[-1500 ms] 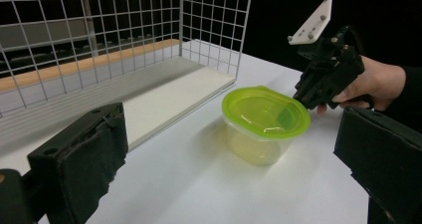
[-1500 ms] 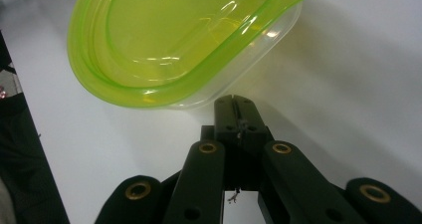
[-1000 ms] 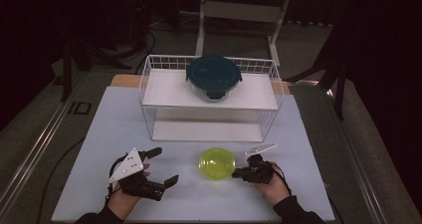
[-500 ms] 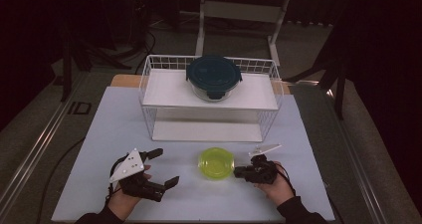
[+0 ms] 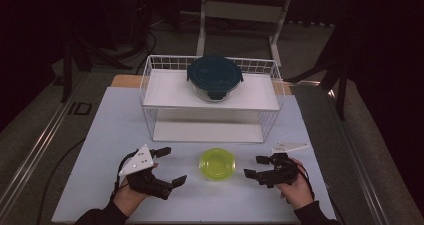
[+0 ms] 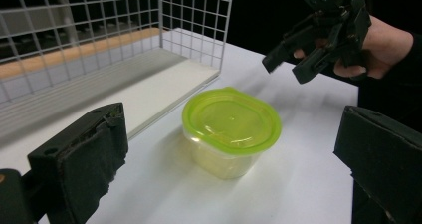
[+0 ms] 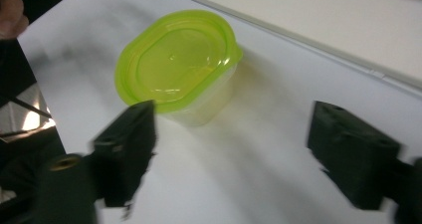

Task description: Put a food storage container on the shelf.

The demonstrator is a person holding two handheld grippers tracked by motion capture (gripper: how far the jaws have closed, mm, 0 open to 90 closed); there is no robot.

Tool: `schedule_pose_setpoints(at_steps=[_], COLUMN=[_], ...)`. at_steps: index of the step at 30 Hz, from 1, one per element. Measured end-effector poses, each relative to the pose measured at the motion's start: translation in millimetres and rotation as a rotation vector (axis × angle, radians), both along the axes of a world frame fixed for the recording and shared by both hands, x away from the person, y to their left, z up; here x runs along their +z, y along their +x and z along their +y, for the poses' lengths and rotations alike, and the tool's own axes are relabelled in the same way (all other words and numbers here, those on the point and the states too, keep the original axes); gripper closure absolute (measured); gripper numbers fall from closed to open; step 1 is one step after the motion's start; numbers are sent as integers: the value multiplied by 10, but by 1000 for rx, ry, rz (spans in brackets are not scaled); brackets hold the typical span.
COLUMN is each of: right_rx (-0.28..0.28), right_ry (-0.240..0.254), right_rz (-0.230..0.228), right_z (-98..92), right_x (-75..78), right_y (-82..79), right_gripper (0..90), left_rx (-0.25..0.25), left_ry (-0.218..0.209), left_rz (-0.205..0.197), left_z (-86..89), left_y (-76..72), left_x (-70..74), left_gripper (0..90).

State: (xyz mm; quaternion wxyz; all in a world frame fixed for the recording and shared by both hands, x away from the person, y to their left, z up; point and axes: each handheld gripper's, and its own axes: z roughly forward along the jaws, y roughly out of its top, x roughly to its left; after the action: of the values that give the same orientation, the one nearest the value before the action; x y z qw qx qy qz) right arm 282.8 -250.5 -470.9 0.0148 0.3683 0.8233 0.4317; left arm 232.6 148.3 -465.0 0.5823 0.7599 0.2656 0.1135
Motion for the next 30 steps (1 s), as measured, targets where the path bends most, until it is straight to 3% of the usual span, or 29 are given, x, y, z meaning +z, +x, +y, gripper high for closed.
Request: schedule_pose_setpoints(at_steps=[5, 8, 10, 11, 12, 16, 18, 21, 24, 28, 30], right_rx=[-25, -46, -50, -50, -58, -74, -83, -104, -109, -146, -159], right_ry=[-13, 27, 39, 39, 83, 134, 168, 196, 183, 209, 220], right_rz=[-36, -11, 2, 2, 43, 126, 168, 235, 286, 363, 412], right_z=[30, 45, 44, 44, 47, 108, 145, 208, 270, 285, 280], right_x=[80, 95, 94, 94, 90, 83, 65, 19, -51, -167, -228], right_y=[4, 41, 63, 63, 111, 163, 195, 240, 261, 306, 330], right_gripper=[172, 208, 208, 206, 188, 183, 136, 142, 210, 325, 388], left_rx=[-26, -55, -55, -91, -96, -125, -111, -84, -66, -17, 2], left_ry=[-41, -27, -27, -19, -12, -37, -59, -62, -73, -81, -99], left_rz=[96, 173, 173, 230, 257, 390, 443, 517, 603, 716, 765], left_z=[-62, -142, -142, -205, -234, -330, -365, -409, -439, -444, -431], left_y=[149, 251, 251, 334, 366, 489, 537, 609, 674, 743, 769], left_x=[55, 80, 80, 69, 58, -24, -68, -123, -195, -306, -371], left_gripper=[0, 0, 1, 1, 1, 1, 5, 32, 77, 164, 266])
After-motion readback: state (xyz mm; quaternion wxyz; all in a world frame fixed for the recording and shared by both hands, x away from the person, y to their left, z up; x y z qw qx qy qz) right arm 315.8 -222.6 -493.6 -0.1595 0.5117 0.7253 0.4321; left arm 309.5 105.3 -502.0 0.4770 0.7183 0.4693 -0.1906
